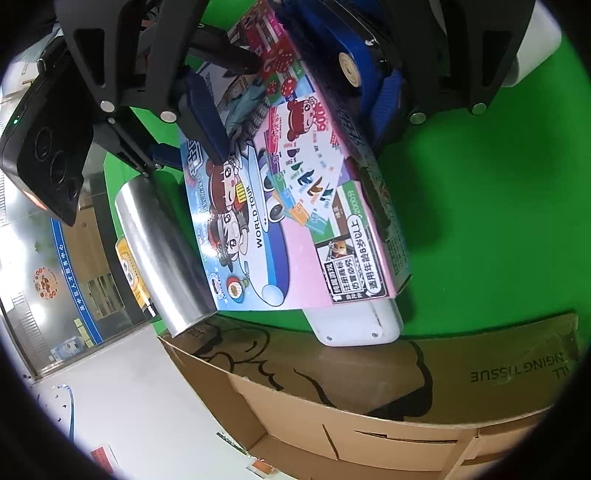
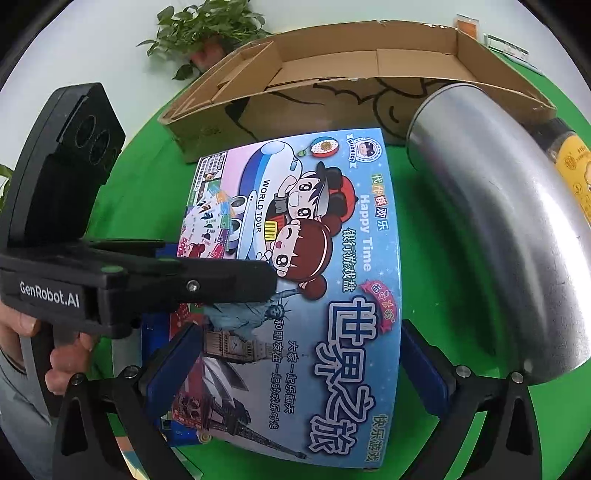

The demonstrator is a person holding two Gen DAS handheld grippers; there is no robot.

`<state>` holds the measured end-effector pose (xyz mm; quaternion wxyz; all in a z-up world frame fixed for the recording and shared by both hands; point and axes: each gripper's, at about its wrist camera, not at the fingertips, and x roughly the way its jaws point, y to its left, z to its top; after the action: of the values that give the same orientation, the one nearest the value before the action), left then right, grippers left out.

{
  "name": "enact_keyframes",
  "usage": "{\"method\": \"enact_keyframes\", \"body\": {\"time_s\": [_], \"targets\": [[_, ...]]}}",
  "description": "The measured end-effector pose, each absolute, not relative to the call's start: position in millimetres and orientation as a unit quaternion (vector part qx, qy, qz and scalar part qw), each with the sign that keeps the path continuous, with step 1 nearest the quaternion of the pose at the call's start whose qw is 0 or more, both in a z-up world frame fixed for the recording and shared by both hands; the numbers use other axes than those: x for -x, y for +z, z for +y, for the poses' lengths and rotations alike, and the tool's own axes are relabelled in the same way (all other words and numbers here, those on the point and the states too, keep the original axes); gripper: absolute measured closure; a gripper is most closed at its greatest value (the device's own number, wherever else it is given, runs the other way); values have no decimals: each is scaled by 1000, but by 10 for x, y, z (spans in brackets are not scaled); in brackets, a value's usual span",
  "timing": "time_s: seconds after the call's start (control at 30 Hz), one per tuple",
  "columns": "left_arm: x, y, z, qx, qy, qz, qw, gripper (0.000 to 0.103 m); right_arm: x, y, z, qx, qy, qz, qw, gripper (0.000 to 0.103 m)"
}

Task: Organize rigid objects
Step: 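Grasp the colourful World Tour game box with both grippers, then lift the game box and carry it over the cardboard box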

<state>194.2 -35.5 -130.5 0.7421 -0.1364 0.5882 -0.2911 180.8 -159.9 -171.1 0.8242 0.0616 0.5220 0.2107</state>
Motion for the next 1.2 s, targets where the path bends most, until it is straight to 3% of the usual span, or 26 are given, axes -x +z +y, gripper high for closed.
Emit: {"method": "enact_keyframes", "body": {"time_s": [0.23,0.33,0.47,0.87,1.2], "targets": [[-1814,-1237,-268,137,-277,569,762,34,-1776,-1718,-1637,-75,216,512,828,1],[-1742,-1116,-238,139,-273,548,778,39,-1664,-1747,-1742,-96,212,498,836,6],[-1585,-768,-267,115,-267,500,816,42,-1529,-1455,-1850,-103,205,453,861,16],[-1481,343,-260,58,-243,368,895,42,-1406,-409,-2024,-106,215,343,908,18],[-1839,649,-233,51,-235,345,907,42,-1592,-42,-1874,-97,219,331,913,18]]}}
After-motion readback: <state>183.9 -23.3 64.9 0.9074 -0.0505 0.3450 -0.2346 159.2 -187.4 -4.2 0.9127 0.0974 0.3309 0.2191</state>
